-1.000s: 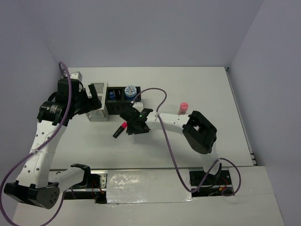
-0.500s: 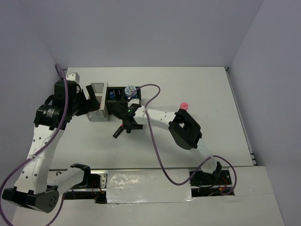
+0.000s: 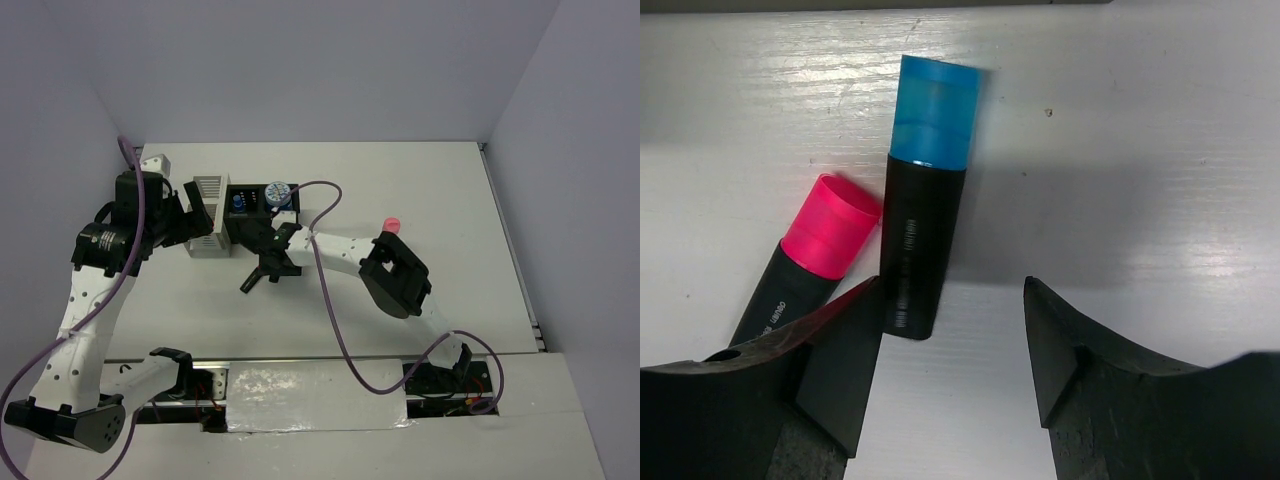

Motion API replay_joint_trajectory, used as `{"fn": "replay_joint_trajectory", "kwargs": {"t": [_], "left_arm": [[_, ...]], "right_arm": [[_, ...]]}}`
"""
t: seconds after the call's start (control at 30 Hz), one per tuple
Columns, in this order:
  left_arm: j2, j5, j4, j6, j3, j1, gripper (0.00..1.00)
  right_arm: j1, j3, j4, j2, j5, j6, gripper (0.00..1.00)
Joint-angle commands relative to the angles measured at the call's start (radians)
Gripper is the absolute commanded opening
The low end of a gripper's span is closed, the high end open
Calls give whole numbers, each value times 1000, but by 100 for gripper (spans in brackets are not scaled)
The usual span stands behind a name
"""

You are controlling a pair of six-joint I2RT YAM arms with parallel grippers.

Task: Sort the stationery into containers
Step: Pick up the pen from the center of the board.

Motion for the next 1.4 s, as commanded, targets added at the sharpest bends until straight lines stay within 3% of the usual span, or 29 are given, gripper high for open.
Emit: {"fn": "replay_joint_trajectory", "kwargs": {"t": [0.0,0.3,0.57,0.7,0.73,0.87,1.1,1.37], "left_arm": [[-6,23,16,24,15,4,99],[-12,28,27,30,4,4,99],[-14,28,27,33,7,4,99],[-15,40,33,35,2,4,99],[-15,42,36,33,-2,4,99],[-12,48,37,30,-2,2,99],[-15,49,31,32,-1,4,99],[-25,48,11,38,-1,4,99]], "right_arm": [[9,1,20,-25,8,9,65],[8,26,-47,44,-1,29,65],[6,-177,2,-28,-1,55,59],[6,-408,265,-169,-80,-80,57],[3,-415,266,-173,-81,-91,57],[-15,-427,284,-145,-113,-172,54],[-39,-367,315,-91,-189,-373,60],[-83,-272,297,-36,-233,-459,60]]}}
